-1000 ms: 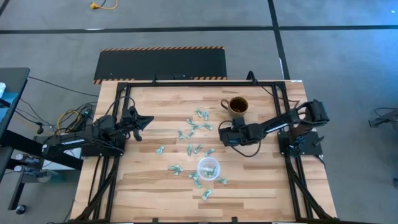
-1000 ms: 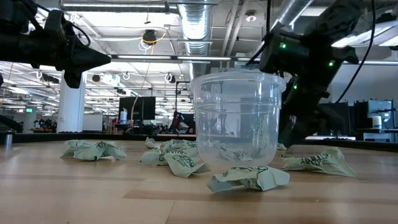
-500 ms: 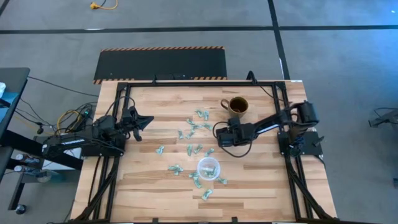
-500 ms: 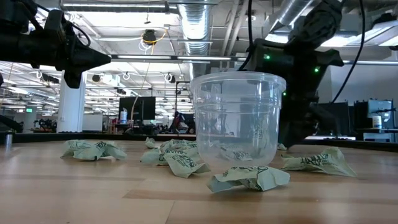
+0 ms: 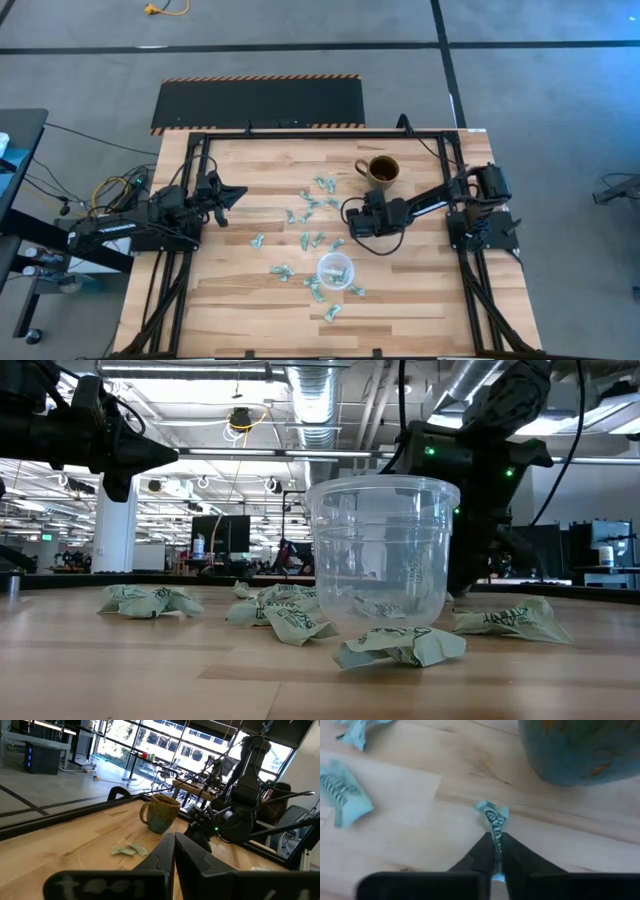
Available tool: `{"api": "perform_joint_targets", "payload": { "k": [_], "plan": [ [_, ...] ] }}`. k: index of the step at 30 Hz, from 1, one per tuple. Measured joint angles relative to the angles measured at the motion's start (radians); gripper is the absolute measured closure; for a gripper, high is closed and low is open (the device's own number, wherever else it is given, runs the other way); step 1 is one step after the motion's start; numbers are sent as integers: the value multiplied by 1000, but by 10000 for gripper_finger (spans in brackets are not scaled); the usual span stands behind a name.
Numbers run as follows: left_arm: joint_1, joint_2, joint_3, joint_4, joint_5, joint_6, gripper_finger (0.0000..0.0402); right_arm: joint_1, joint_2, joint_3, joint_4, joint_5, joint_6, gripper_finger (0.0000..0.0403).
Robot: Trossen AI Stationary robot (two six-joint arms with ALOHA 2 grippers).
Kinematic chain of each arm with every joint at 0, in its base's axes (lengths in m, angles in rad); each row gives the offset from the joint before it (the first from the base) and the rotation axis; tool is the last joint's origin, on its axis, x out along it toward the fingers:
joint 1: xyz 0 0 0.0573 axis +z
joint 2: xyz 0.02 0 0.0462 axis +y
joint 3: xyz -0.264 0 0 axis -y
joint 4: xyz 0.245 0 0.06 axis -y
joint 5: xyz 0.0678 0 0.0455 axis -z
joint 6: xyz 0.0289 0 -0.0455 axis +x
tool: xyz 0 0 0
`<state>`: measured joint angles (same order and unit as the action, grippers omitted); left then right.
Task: Pick and place Stevia / Truvia into bins
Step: Put the green stevia packet into the transparent container
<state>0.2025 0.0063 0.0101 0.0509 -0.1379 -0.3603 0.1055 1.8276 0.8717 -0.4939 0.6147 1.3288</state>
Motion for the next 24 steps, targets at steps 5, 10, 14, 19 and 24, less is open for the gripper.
{"api": "perform_joint_targets", "payload": {
  "k": [5, 10, 14, 19, 24],
  "plan": [
    [0, 0, 0, 0, 0, 0, 401, 35, -66, 21, -59, -55, -47, 390],
    [0, 0, 0, 0, -1, 7, 401, 83, -211, 74, -118, -26, -151, 399],
    [0, 0, 0, 0, -1, 7, 401, 136, -338, 124, -94, -101, -344, 394],
    [0, 0, 0, 0, -2, 16, 401, 194, -451, 158, 17, -359, -619, 399],
    [0, 0, 0, 4, -5, 16, 401, 239, -491, 159, 121, -589, -729, 392]
  ]
}}
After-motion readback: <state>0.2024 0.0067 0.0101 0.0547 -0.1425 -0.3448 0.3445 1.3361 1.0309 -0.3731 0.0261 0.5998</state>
